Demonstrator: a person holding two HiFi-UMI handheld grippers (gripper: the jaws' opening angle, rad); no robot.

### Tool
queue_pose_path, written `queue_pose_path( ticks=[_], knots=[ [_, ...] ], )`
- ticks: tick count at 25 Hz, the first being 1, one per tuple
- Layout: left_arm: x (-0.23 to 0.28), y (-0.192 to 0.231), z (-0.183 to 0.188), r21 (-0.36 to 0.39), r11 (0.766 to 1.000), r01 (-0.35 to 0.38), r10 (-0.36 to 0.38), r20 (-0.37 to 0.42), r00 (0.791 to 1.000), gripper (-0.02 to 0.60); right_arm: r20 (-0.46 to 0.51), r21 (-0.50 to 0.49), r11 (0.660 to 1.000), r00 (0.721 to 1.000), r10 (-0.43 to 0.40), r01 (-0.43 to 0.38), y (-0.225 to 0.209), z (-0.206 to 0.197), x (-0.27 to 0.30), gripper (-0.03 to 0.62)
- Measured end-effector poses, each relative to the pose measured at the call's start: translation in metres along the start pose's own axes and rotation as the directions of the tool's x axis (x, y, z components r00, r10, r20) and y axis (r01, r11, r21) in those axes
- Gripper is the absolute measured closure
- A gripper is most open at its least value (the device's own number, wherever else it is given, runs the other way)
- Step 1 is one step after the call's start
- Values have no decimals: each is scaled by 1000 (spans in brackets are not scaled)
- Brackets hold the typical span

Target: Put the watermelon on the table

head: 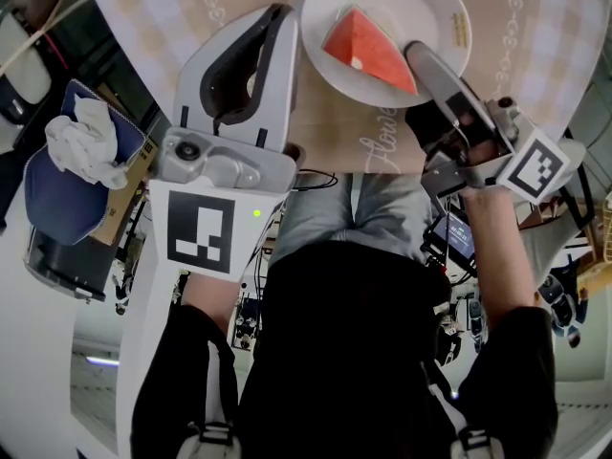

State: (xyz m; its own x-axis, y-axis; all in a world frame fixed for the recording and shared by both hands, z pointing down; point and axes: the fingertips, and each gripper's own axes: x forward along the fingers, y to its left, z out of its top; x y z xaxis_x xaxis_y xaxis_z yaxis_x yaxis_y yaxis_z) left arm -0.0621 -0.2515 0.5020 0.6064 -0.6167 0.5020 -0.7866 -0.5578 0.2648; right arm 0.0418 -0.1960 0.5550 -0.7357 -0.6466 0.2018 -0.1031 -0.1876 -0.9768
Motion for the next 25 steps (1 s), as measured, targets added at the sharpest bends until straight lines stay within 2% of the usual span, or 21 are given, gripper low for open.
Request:
queue_pose_path(
  ticks=[6,12,18,25],
  knots=[
    [2,3,3,-12,1000,-1,1,3,1000,571,14,-7,999,999,-34,34,-4,5,3,571],
    [1,2,5,14,1000,1,-1,-8,1000,571,1,-19,994,994,-107,107,-9,3,6,571],
    [3,-4,10,9,1000,7,-7,0,1000,571,-3,-10,993,993,-117,117,-9,3,7,571],
    [-1,-7,20,7,1000,-3,3,10,1000,571,-28,-39,984,984,-174,173,-11,1,7,569]
  ],
)
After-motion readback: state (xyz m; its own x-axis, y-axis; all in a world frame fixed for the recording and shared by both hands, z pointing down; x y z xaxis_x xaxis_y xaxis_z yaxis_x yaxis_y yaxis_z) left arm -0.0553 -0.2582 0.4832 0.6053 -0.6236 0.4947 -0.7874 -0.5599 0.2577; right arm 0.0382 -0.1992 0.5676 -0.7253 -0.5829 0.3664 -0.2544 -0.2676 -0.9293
